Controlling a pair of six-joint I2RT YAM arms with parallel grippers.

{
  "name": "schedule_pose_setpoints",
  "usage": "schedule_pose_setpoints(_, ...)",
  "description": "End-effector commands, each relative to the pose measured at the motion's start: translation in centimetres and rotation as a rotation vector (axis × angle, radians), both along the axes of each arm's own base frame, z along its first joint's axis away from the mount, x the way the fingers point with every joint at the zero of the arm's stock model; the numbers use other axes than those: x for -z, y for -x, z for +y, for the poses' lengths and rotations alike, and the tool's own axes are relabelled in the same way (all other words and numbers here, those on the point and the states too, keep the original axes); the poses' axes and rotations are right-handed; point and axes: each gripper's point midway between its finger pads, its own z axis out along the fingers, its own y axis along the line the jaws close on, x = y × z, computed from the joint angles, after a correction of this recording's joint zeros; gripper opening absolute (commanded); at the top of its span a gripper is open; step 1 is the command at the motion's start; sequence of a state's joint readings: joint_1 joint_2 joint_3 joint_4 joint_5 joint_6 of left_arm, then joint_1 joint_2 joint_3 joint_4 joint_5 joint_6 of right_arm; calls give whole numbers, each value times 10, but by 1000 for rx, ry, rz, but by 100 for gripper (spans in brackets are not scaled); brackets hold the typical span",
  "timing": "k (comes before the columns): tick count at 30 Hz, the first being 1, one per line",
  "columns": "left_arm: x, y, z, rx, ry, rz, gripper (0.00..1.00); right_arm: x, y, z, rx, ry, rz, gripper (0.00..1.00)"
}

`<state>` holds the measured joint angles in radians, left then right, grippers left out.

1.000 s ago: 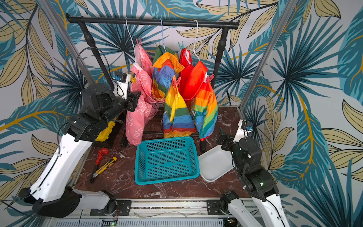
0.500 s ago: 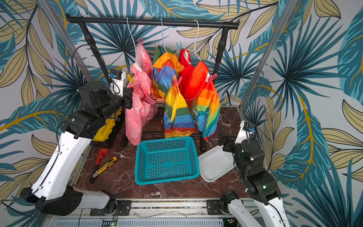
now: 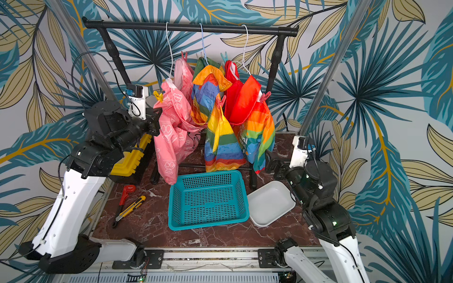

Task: Remove the clothespins securing jackets to the hanger
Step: Pick up the hanger from the clothesline.

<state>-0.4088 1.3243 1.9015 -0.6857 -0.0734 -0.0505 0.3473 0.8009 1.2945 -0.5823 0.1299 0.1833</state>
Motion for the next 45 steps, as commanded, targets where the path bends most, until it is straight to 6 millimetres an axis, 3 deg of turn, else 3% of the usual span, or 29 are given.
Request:
schedule_pose_setpoints(1,-54,30,13,-1,72,-156,0,-6,-12,46,-175,59,-16,99)
schedule_pose_setpoints(7,-71,55,26,-15,89,-208,0,-18,-9,126,-450,102,-56,100)
schedule_pose_setpoints(12,-80,85,41,-25,95,-241,0,3,-5,196,-639,145,-11,100)
schedule_pose_setpoints(18,-88,119,56,-28,105,-275,0,20,-3,254,-826,53,58,99)
schedule_pose_setpoints(21,-89,131,50,32,98,-284,0,25,-14,268,-833,38,73,100)
schedule_pose_setpoints(27,-87,110,41,33,104,-287,0,27,-31,287,-837,28,84,100)
schedule_pose_setpoints(36,-141,108,35,67,216,-463,0,44,-47,283,-779,22,115,100)
schedule_pose_setpoints(41,-159,129,36,112,250,-512,0,54,-65,275,-750,-13,154,99)
schedule_pose_setpoints(45,-158,155,42,146,282,-523,0,61,-75,272,-737,-24,177,100)
